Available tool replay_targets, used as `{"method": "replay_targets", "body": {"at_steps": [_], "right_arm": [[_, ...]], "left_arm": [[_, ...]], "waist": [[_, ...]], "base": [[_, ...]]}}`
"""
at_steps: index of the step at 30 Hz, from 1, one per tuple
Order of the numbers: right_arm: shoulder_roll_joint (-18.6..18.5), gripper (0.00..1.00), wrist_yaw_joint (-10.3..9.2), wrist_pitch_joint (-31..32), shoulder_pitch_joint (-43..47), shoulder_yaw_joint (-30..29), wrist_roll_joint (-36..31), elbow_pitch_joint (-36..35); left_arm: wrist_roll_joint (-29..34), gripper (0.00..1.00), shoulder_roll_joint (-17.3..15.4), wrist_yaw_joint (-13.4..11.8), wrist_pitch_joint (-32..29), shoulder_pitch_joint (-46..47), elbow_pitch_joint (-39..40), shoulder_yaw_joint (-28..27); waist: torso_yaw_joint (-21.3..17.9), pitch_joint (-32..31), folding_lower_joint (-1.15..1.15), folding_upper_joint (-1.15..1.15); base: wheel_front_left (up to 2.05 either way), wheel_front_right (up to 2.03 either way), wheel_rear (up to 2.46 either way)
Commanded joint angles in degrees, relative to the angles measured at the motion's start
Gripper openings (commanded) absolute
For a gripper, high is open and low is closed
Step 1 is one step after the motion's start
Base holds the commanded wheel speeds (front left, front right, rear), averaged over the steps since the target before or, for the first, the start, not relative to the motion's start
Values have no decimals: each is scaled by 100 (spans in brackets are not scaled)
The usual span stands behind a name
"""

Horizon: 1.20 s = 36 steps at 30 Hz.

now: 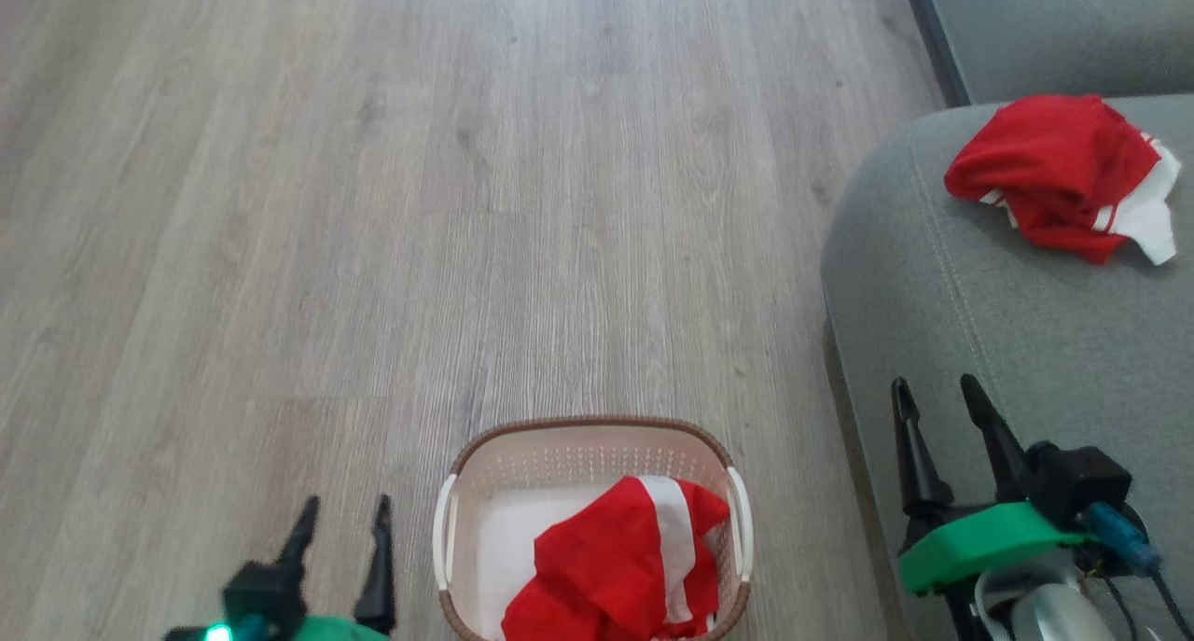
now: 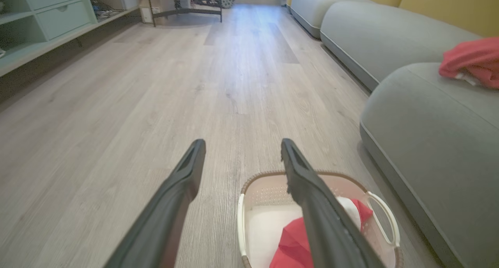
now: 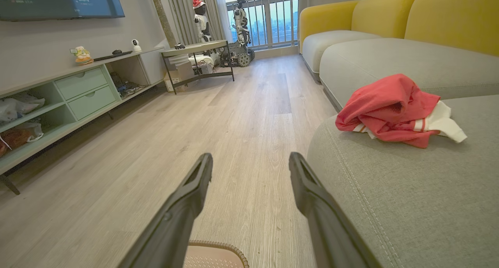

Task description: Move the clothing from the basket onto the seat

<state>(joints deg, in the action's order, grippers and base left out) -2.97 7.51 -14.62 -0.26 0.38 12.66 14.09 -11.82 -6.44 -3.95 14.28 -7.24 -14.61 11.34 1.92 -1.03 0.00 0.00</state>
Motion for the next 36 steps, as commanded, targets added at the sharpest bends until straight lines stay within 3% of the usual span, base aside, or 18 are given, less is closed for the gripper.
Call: {"method": "replay_targets", "body": {"at_steps": [1,12,20,28,36], "right_arm": [[9,100,-2,-38,-165,115,5,-232],[9,100,-2,-38,-758,-339,-203,-691],[9,100,-2,-38,-1421,-572,-399,-1093],[9,100,-2,-38,-1851,-383,-377,-1449],[9,100,-2,-38,-2101,-202,-315,-1656]], "left_arm": [[69,100,-37,37,71,326,99,-103],[381,100,165,350,28,1684,-879,618],[640,100,316,612,-113,3011,-2403,1335],[567,100,354,735,-204,4045,-3719,2085],[367,100,355,623,-481,4839,-4509,2575]], "waist": [[-12,74,0,0],[-181,1469,0,0],[-314,2725,0,0],[-646,3685,0,0],[-886,4321,0,0]], "base": [[0,0,0],[0,0,0],[0,0,0],[0,0,0],[0,0,0]]}}
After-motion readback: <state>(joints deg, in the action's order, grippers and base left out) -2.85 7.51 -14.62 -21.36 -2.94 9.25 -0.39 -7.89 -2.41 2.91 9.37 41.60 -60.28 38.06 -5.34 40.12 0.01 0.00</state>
